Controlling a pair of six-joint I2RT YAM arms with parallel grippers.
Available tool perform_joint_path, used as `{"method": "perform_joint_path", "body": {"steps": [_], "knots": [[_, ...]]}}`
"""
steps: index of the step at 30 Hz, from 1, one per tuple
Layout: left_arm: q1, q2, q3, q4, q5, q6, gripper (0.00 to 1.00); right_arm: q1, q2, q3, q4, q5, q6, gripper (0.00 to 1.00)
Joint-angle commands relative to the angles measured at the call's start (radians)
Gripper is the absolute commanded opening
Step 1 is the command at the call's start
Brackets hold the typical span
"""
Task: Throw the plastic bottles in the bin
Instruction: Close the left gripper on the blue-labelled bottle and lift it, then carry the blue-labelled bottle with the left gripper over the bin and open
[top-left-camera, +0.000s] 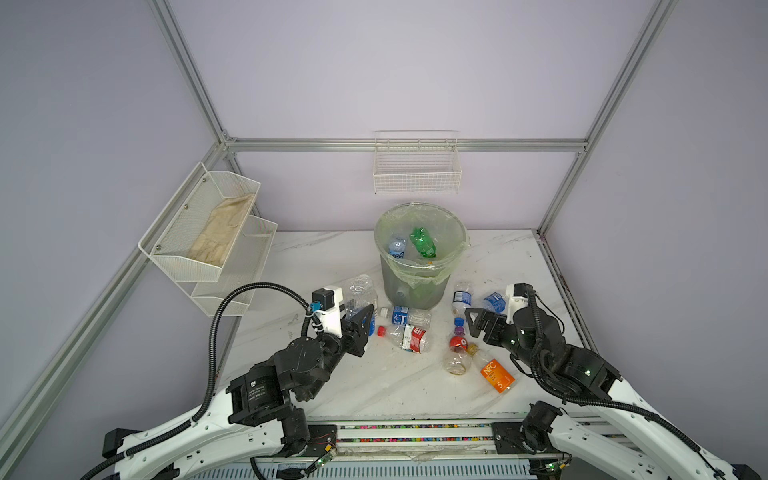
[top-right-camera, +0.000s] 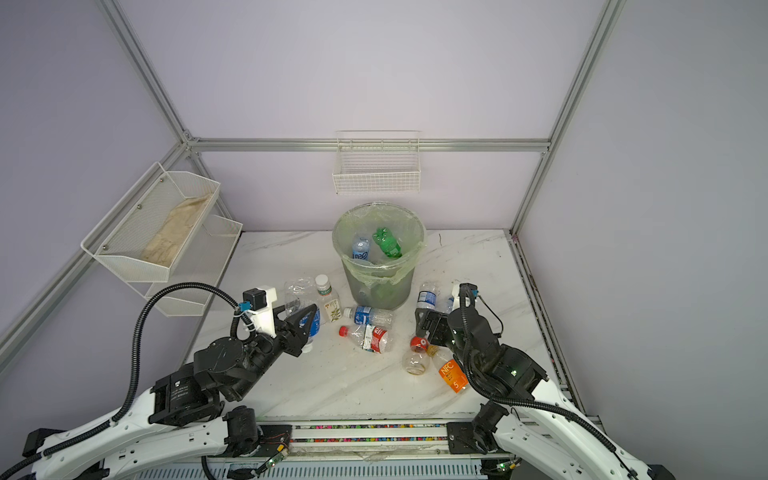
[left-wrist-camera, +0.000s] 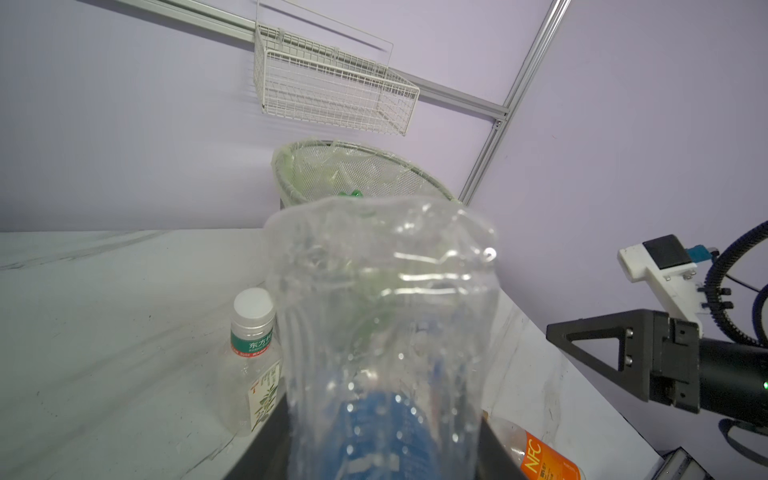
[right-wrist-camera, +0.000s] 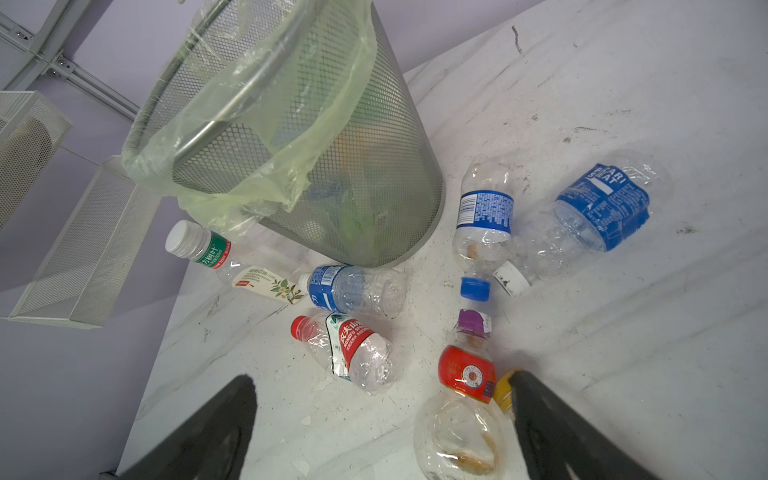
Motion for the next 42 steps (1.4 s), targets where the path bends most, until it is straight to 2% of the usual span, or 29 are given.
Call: {"method": "perform_joint_path", "body": {"steps": [1,4,14,24,42], "knots": [[0.002,0.042,0.131,0.123,-0.019,0.122,0.00,0.000,-0.022,-0.014,-0.031,-0.009,0.027,0.97],[0.013,0.097,0.174,0.135,-0.011,0.147,0.00,0.000,-0.035,-0.017,-0.037,-0.012,0.033,0.97],[0.102,0.264,0.363,0.158,0.139,0.232,0.00,0.000,-0.062,-0.026,-0.053,-0.015,0.042,0.97],[0.199,0.428,0.537,0.141,0.277,0.252,0.00,0.000,-0.067,-0.040,-0.054,-0.012,0.041,0.97],[0.319,0.629,0.765,0.142,0.424,0.235,0.00,0.000,-0.064,-0.065,-0.045,-0.009,0.036,0.98]]}}
